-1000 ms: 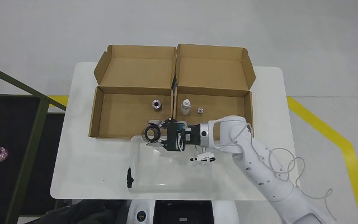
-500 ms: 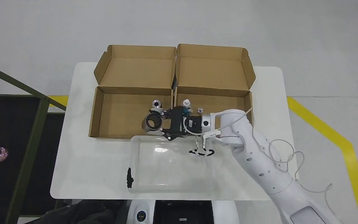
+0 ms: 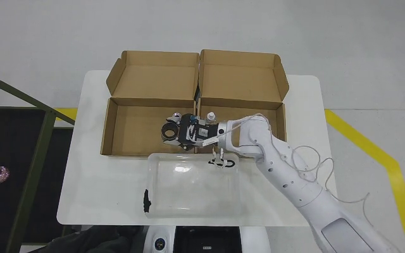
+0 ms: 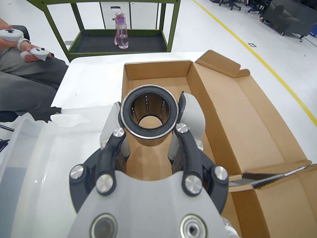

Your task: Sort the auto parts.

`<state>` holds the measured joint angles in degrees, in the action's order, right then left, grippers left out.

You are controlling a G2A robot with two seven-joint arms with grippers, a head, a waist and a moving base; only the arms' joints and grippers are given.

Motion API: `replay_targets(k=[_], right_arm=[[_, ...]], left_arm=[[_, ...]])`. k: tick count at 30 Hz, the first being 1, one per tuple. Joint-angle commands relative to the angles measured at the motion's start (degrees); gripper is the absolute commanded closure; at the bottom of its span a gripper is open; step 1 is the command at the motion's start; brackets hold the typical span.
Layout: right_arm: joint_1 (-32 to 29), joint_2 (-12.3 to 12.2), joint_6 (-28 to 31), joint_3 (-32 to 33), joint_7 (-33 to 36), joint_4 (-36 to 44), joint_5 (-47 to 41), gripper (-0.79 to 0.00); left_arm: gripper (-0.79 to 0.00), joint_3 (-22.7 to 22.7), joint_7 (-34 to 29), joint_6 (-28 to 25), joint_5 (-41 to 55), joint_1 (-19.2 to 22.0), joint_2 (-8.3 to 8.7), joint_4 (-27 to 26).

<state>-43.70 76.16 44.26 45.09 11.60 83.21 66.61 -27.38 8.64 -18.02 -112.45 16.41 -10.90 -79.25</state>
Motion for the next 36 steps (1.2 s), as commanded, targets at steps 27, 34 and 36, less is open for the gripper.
replay_targets(k=[27, 34, 36], right_arm=[[8.8, 4.87, -1.09, -8.28, 5.26, -16.15, 1.89, -0.169], [9.67, 5.8, -1.46, -9.55, 6.22, -17.82, 3.15, -0.292], [9.77, 5.99, -1.67, -9.72, 6.47, -18.24, 3.51, -0.311]], left_arm=[[-0.785, 0.0, 0.0, 0.0, 0.0, 0.0, 0.0, 0.0], [-0.785, 0.0, 0.0, 0.0, 0.0, 0.0, 0.0, 0.0], [-0.785, 0.0, 0.0, 0.0, 0.0, 0.0, 0.0, 0.0]])
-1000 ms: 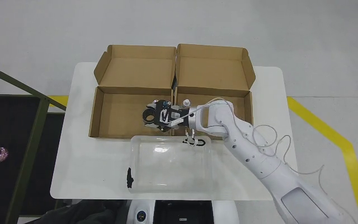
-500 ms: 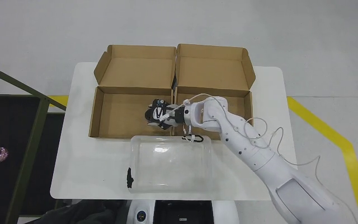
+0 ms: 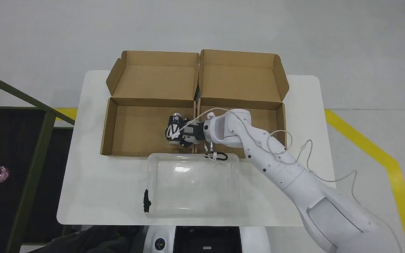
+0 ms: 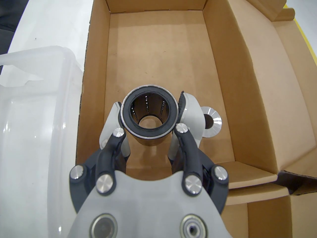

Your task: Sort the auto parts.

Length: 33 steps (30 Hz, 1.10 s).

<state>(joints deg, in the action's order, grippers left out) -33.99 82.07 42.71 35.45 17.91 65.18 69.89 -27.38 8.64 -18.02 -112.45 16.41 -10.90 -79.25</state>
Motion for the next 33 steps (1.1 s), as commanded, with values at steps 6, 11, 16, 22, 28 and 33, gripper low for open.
replay_targets(k=[6, 11, 16, 22, 28, 33], right_arm=[[0.0, 0.35, -0.19, -0.1, 0.59, -0.8, 1.19, -0.348], [-0.26, 0.26, -0.33, 0.54, 0.85, -0.4, 2.14, -0.536], [-1.24, -0.2, -0.12, 2.06, 0.11, 2.37, 2.33, -0.579], [-2.84, -1.12, 0.58, 4.71, -0.32, 7.84, 2.45, -0.557], [-5.24, -2.32, 0.54, 8.22, -0.28, 14.5, 2.79, -0.57], [-8.71, -3.78, 0.55, 12.54, 0.03, 20.95, 3.25, -0.579]], left_arm=[[-0.785, 0.0, 0.0, 0.0, 0.0, 0.0, 0.0, 0.0], [-0.785, 0.0, 0.0, 0.0, 0.0, 0.0, 0.0, 0.0], [-0.785, 0.0, 0.0, 0.0, 0.0, 0.0, 0.0, 0.0], [-0.785, 0.0, 0.0, 0.0, 0.0, 0.0, 0.0, 0.0], [-0.785, 0.0, 0.0, 0.0, 0.0, 0.0, 0.0, 0.0], [-0.785, 0.0, 0.0, 0.0, 0.0, 0.0, 0.0, 0.0]])
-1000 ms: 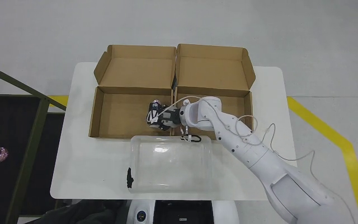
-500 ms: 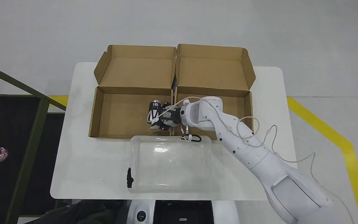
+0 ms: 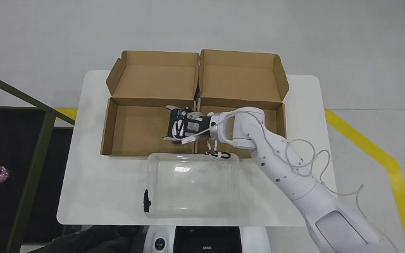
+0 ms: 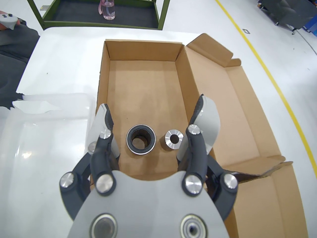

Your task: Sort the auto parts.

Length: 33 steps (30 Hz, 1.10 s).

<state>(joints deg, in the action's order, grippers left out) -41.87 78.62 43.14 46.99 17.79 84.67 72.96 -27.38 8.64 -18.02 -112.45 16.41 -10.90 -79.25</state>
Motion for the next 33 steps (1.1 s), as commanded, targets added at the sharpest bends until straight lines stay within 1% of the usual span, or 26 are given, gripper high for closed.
replay_targets(k=[1, 6, 7, 9, 13, 16, 24, 29, 33], right_arm=[[-1.69, -0.65, 0.23, 1.9, 0.25, 2.86, 0.33, -0.576], [-6.48, -2.21, 0.5, 6.67, -0.33, 9.25, 1.33, -0.585], [-7.51, -2.5, 0.48, 7.58, -0.79, 10.49, 1.76, -0.603], [-9.54, -3.07, 0.82, 9.47, -2.5, 12.6, 2.54, -0.628], [-13.66, -4.24, 1.52, 13.61, -4.68, 15.87, 3.83, -0.64], [-17.26, -5.11, 1.72, 17.49, -7.83, 18.55, 4.09, -0.674], [-28.08, -7.41, 1.48, 29.02, -13.78, 23.52, 6.38, -0.751], [-33.56, -8.43, 1.35, 35.11, -16.41, 25.85, 6.97, -0.779], [-37.6, -9.01, 0.79, 38.73, -18.52, 27.19, 7.3, -0.785]], left_arm=[[-0.785, 0.0, 0.0, 0.0, 0.0, 0.0, 0.0, 0.0], [-0.785, 0.0, 0.0, 0.0, 0.0, 0.0, 0.0, 0.0], [-0.785, 0.0, 0.0, 0.0, 0.0, 0.0, 0.0, 0.0], [-0.785, 0.0, 0.0, 0.0, 0.0, 0.0, 0.0, 0.0], [-0.785, 0.0, 0.0, 0.0, 0.0, 0.0, 0.0, 0.0], [-0.785, 0.0, 0.0, 0.0, 0.0, 0.0, 0.0, 0.0], [-0.785, 0.0, 0.0, 0.0, 0.0, 0.0, 0.0, 0.0], [-0.785, 0.0, 0.0, 0.0, 0.0, 0.0, 0.0, 0.0], [-0.785, 0.0, 0.0, 0.0, 0.0, 0.0, 0.0, 0.0]])
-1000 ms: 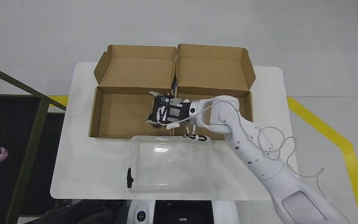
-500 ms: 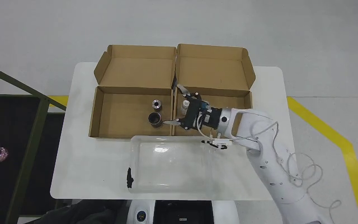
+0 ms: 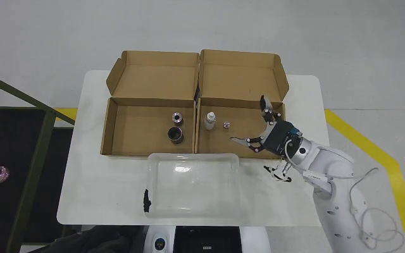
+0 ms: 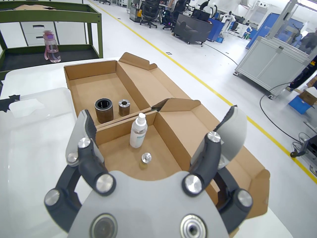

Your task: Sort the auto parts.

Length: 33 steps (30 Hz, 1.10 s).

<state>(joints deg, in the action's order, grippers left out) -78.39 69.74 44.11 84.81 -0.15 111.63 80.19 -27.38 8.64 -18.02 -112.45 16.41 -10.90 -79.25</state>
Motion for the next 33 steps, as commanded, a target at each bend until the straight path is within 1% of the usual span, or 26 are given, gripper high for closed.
replay_targets(k=[1, 8, 15, 18, 28, 33], right_arm=[[-2.06, -0.25, -0.4, 1.69, -1.13, 0.43, 0.09, -0.785], [-8.55, -0.84, -2.81, 5.74, -5.03, 1.2, 0.78, -0.785], [-15.09, -1.02, -8.9, 9.71, -12.04, 1.68, 1.44, -0.785], [-17.41, -1.14, -9.8, 10.9, -14.13, 1.55, 1.83, -0.785], [-23.34, -1.46, -11.05, 12.83, -17.17, 1.67, 3.24, -0.785], [-25.02, -1.56, -11.4, 13.4, -16.68, 1.47, 2.2, -0.785]], left_arm=[[-0.785, 0.0, 0.0, 0.0, 0.0, 0.0, 0.0, 0.0], [-0.785, 0.0, 0.0, 0.0, 0.0, 0.0, 0.0, 0.0], [-0.785, 0.0, 0.0, 0.0, 0.0, 0.0, 0.0, 0.0], [-0.785, 0.0, 0.0, 0.0, 0.0, 0.0, 0.0, 0.0], [-0.785, 0.0, 0.0, 0.0, 0.0, 0.0, 0.0, 0.0], [-0.785, 0.0, 0.0, 0.0, 0.0, 0.0, 0.0, 0.0]])
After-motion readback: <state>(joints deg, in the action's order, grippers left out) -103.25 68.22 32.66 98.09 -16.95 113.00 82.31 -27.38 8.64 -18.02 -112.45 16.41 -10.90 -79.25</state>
